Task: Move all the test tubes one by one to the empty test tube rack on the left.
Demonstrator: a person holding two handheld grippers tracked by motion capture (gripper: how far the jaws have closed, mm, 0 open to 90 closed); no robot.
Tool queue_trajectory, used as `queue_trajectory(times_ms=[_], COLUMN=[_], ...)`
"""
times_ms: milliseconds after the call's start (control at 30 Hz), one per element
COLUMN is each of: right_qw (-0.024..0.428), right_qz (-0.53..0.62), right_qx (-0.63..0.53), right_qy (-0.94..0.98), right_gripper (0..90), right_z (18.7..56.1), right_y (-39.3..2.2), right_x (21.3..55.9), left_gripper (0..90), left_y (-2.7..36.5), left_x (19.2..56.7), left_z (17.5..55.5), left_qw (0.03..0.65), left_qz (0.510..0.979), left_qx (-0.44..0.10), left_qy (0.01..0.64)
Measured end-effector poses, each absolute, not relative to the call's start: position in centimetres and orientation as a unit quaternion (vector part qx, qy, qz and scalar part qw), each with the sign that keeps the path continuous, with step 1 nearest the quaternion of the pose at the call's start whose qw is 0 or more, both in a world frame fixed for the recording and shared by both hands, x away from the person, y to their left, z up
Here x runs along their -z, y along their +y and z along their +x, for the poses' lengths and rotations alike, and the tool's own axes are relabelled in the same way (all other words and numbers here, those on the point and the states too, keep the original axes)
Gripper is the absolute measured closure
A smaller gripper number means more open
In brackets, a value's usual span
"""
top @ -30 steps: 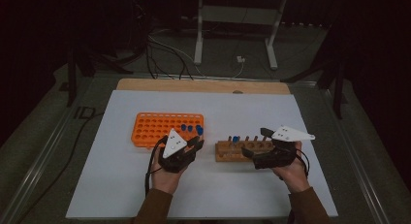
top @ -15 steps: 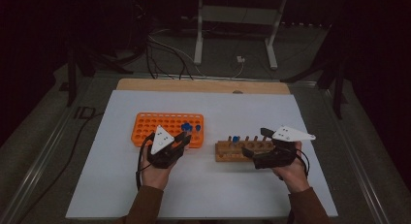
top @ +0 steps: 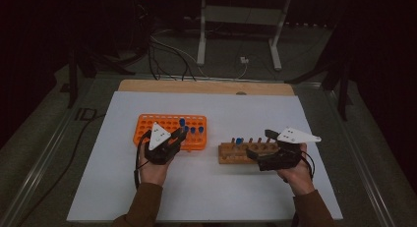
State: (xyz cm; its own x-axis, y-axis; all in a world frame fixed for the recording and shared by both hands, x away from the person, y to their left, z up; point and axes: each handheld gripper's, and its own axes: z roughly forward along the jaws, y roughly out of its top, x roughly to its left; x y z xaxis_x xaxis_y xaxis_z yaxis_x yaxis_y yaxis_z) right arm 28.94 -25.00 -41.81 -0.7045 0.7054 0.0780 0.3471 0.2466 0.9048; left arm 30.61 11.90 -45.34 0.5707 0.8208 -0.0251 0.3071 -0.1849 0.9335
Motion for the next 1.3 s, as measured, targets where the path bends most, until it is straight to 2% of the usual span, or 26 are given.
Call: queue_trajectory(times_ms=[833,1300], right_qw=[0.174,0.172], right_qz=[0.34,0.338], right_qx=[-0.51,-0.51], right_qy=[0.771,0.772], right_gripper=[0.1,0.1], right_z=[28.9,28.9], right_y=[-25.0,-24.9], right_x=[41.9,41.9], left_gripper=[77.0,77.0], left_y=[12.2,12.2], left_x=[47.0,48.9], left_z=[32.9,33.2], left_qw=[0.478,0.434], left_qz=[0.726,0.757], left_qx=[-0.267,-0.248], left_qy=[0.417,0.42])
